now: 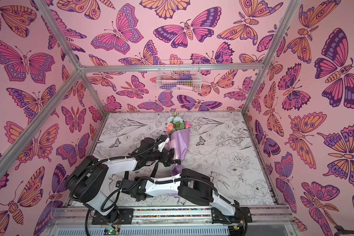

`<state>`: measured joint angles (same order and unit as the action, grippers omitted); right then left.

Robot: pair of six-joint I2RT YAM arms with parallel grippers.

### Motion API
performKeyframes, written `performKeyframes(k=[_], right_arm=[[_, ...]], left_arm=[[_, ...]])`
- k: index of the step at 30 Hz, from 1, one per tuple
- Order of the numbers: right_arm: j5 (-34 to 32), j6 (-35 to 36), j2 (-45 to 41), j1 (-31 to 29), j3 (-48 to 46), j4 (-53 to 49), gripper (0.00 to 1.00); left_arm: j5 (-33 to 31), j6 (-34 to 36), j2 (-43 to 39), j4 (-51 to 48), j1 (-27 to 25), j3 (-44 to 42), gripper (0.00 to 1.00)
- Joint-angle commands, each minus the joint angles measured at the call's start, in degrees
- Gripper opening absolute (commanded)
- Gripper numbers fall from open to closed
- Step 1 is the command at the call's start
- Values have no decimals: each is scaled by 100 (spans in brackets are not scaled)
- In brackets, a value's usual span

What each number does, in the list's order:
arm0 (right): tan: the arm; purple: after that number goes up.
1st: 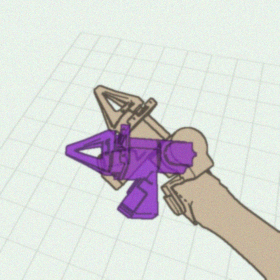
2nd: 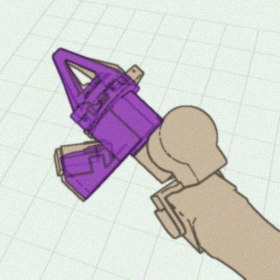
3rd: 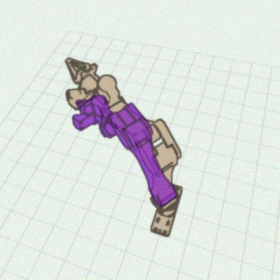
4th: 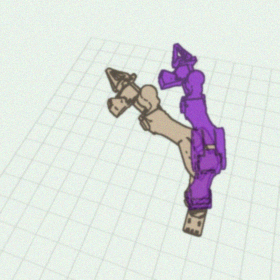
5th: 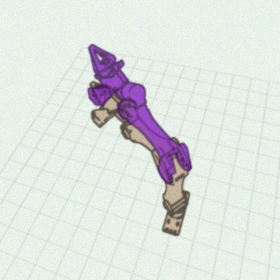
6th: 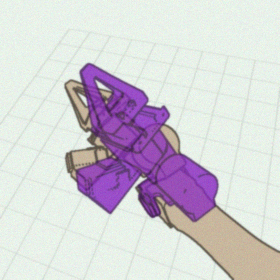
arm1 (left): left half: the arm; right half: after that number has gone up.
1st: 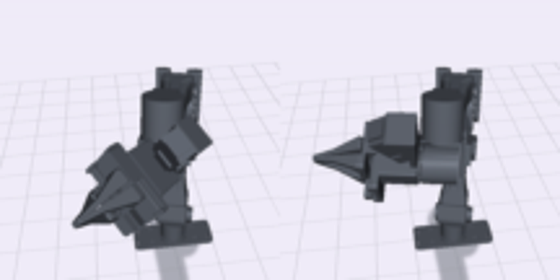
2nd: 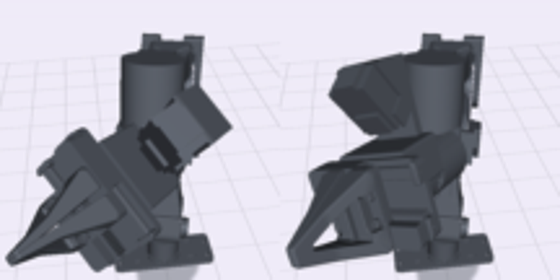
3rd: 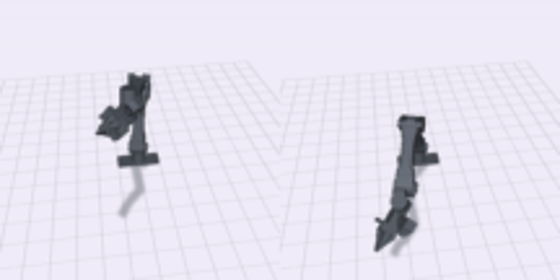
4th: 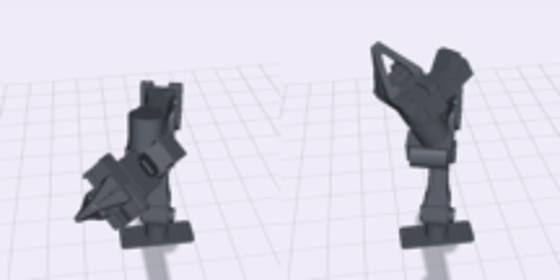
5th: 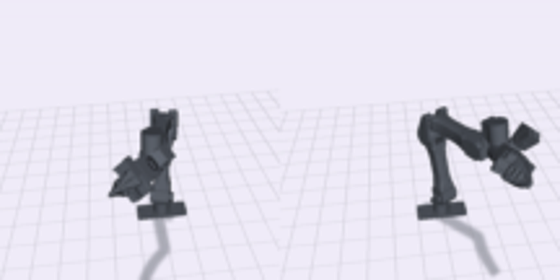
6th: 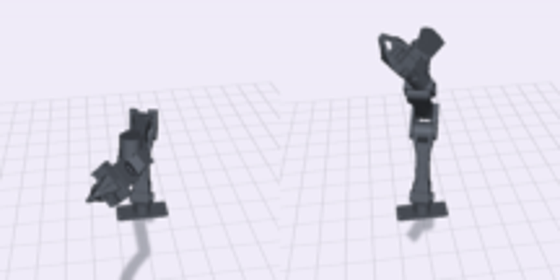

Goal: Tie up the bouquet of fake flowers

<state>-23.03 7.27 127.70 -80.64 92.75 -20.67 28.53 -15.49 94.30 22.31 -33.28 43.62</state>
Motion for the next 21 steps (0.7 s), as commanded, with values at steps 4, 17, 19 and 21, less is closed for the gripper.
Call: performKeyframes(k=[4,17,19,21], right_arm=[[-482,-518,-711,30,-568,152,0],[-967,-1438,-3005,-65,-2497,494,0],[-1003,-1552,-3365,-65,-2764,522,0],[-1040,-1639,-3719,-58,-3052,609,0]], left_arm=[[45,151,-232,104,16,-297,0],[-313,112,-527,466,66,-628,0],[-365,65,-519,574,76,-652,0],[-447,-26,-508,746,82,-691,0]])
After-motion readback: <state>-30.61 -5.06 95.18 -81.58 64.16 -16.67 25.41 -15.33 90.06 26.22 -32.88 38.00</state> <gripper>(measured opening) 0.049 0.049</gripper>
